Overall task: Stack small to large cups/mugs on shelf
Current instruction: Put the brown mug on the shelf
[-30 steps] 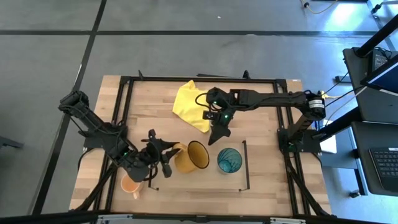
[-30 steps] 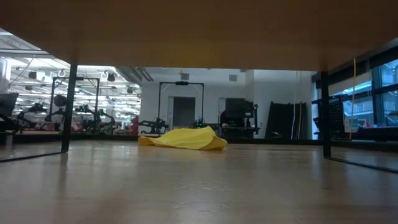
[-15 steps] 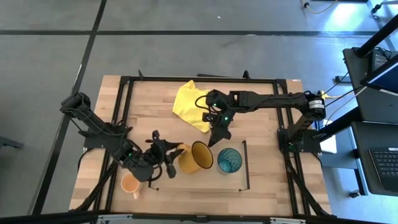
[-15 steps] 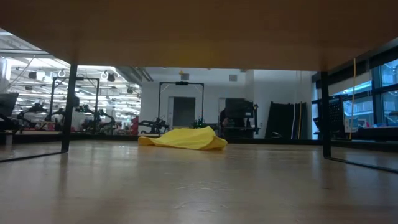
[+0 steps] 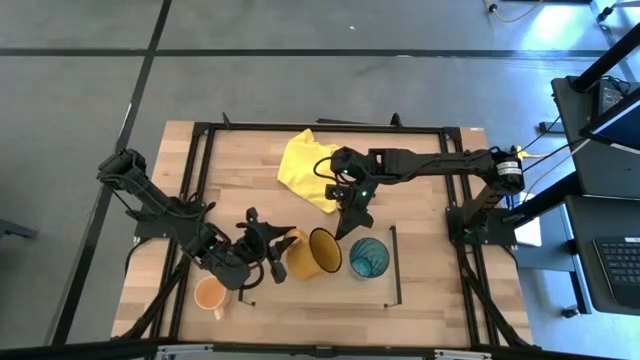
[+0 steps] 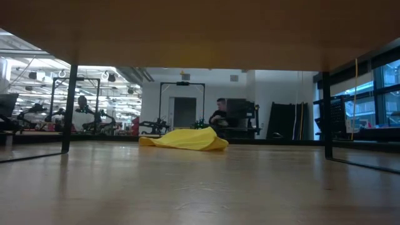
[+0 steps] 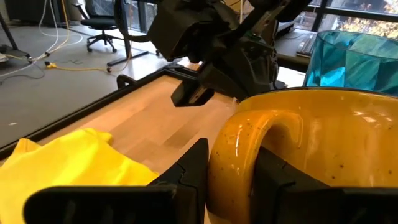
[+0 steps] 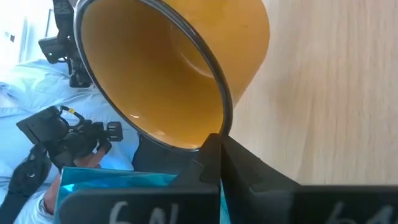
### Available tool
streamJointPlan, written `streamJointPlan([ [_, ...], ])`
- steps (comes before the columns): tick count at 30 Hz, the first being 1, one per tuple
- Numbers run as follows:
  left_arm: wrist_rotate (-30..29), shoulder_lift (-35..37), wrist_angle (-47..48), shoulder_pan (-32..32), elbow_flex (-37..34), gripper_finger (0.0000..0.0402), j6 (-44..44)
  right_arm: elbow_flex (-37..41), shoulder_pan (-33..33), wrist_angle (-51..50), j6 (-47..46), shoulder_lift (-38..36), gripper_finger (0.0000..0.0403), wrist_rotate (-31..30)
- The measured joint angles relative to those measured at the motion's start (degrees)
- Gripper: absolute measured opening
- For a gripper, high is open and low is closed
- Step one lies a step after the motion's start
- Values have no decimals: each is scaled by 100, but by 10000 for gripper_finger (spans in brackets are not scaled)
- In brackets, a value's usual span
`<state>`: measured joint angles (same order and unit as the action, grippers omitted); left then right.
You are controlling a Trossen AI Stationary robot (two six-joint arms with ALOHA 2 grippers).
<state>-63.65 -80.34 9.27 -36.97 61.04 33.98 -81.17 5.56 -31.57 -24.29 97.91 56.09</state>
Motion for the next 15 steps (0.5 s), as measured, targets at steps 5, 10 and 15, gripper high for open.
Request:
streamJointPlan([
  [5, 2, 0, 38, -15, 0, 70, 7, 0, -4, -27, 230, -9, 3, -316],
  [10, 50, 2, -53, -15, 0, 69, 144, 0, 53, -24, 347, -9, 3, -522],
  [15, 53, 2, -55, -15, 0, 68, 134, -2, 131, -84, 374, -9, 3, -568],
])
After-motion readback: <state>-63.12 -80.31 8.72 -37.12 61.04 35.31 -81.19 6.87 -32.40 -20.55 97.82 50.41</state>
